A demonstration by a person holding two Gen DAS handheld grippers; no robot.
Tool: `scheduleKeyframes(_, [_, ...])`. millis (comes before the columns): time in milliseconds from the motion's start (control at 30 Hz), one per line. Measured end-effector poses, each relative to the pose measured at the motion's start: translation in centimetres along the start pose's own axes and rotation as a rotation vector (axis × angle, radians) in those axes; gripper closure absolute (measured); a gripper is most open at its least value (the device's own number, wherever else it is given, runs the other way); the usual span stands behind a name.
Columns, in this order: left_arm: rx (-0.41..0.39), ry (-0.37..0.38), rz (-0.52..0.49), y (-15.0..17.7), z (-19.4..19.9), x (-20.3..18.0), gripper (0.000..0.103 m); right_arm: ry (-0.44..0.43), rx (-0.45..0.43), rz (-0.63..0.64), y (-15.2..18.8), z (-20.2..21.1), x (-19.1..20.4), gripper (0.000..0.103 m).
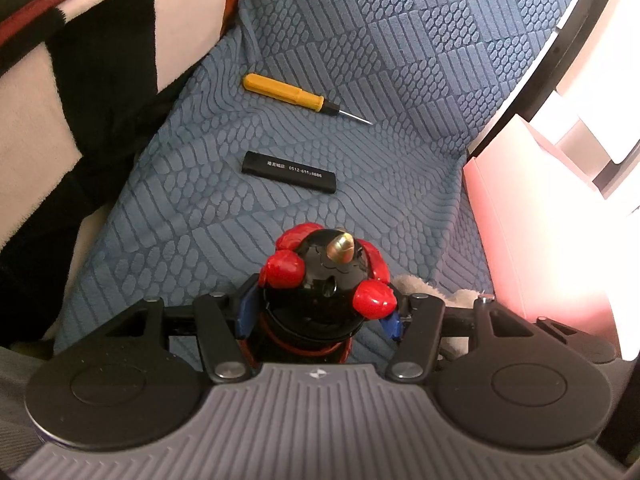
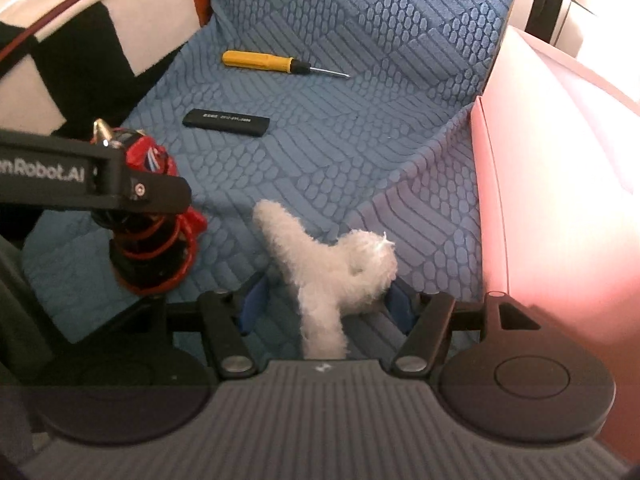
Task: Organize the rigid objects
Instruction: 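Lift the held clip and toy figure and carry both over the pink box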
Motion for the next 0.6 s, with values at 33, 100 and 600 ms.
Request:
scheduleKeyframes(33, [0.000, 0.001, 0.002, 0.0, 0.0, 0.0, 0.039, 0.000, -0.008, 0.002, 0.0, 0.0, 0.1, 0.043])
scheduleKeyframes(100, [-0.005, 0.000, 0.000, -0.1, 0.1, 0.0, 0.039, 0.009, -0.016, 0.009, -0.1, 0.1, 0.0, 0.050])
scheduleKeyframes(600, [-0.050, 0.030, -0.021, -1.8, 3.4, -1.7, 0.039, 0.024, -0.094, -0.107, -1.9, 6.0, -2.5, 0.053])
Point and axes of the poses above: each gripper's, at about its wrist camera, not at the fingertips, and z roughly against the way its jaws point, x to its left, y to its underside, the point moved 7 cm from there along -z, roughly the way its jaws point, and after that the axes turned 1 degree about y, right-handed, at the moved point
